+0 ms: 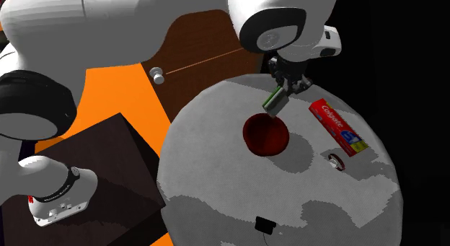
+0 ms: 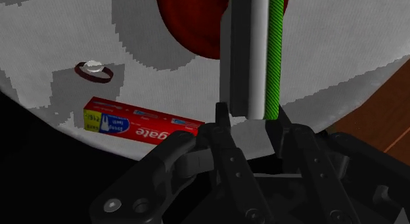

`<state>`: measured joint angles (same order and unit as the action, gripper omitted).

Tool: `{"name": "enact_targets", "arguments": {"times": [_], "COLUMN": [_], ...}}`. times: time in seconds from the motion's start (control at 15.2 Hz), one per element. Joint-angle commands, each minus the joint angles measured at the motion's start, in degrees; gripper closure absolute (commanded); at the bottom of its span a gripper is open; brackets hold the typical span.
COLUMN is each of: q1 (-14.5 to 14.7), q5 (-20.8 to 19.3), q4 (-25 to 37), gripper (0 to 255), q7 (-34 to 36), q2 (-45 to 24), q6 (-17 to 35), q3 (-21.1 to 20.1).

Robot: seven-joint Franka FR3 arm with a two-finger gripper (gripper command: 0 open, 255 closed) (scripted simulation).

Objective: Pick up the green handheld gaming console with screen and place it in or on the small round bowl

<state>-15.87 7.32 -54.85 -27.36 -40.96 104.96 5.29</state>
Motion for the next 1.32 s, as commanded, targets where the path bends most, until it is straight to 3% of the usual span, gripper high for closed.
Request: {"name": "enact_targets", "arguments": {"times": [0.0,0.53,1.25], "q1": [-1.10,-0.66,-0.40], "q5": [0.25,0.38,0.72], "q4": [5.86,-2.89,-10.10], "gripper": [255,255,255], "q7": [-0.66,-1.30,-2.03], "q2": [-3.35,-1.86,-2.60], "q6": [-2.58,4.64,12.56], "q3": [-0.06,-0.05,-0.20]}}
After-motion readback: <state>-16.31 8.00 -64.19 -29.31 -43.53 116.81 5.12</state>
